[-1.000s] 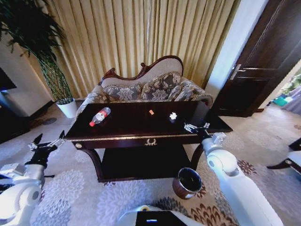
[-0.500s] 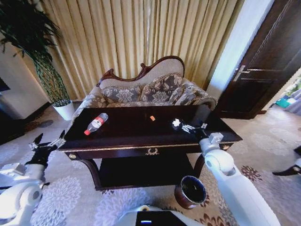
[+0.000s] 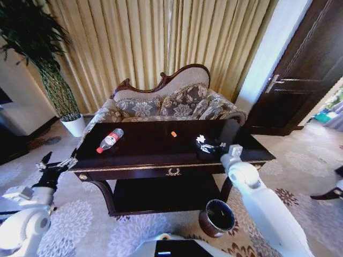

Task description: Move to the front of the table and place the trash on the table into the trash bin.

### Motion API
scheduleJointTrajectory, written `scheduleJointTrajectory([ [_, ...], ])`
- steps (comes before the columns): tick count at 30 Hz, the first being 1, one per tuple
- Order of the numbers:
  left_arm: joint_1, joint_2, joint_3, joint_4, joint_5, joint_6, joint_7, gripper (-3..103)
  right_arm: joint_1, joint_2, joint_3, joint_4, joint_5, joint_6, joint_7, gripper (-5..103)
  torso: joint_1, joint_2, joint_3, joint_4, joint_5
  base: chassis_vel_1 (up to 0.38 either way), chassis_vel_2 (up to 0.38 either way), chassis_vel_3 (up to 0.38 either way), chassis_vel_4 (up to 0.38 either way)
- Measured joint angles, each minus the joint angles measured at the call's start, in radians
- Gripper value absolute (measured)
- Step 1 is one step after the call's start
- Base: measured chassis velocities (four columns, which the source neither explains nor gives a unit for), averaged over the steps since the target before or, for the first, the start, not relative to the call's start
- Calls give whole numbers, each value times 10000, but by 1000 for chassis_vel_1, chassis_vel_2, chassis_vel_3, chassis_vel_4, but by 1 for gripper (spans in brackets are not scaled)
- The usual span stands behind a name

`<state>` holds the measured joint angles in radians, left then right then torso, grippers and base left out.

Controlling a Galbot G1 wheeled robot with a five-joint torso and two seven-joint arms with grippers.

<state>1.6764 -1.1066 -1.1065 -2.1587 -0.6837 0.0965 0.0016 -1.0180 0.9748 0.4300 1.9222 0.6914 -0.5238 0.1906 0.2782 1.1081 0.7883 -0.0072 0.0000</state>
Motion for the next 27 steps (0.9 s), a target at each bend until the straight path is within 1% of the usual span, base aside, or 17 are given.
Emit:
scheduleJointTrajectory([
  [4,18,-104,53,57,146,5,0,100,569,-31,-220,-393,311,-256,286,100,1,-1,0,0,0,0,0,0,0],
  [9,3,-175,107,77,205,6,1,100,967,-23,-521,-768,458,-483,526,100,1,-1,0,1,-2,0,0,0,0],
  [11,-49,-171,111,140,210,8,2,100,1214,48,-730,-973,636,-824,780,100,1,-2,0,1,1,0,0,0,0],
  [12,-49,-171,111,140,210,8,2,100,1214,48,-730,-973,636,-824,780,100,1,-2,0,1,1,0,0,0,0],
  [14,-70,-146,94,198,211,9,0,100,1312,90,-840,-1020,788,-1049,987,100,1,-1,0,1,0,0,0,0,0],
  [25,-90,-196,123,266,211,6,0,100,1303,124,-900,-1005,988,-1077,1015,100,1,-2,0,0,-1,0,0,0,0],
  [27,-95,-184,123,273,210,3,0,100,1287,125,-899,-999,996,-1058,991,101,1,-2,0,0,-1,0,0,0,0],
])
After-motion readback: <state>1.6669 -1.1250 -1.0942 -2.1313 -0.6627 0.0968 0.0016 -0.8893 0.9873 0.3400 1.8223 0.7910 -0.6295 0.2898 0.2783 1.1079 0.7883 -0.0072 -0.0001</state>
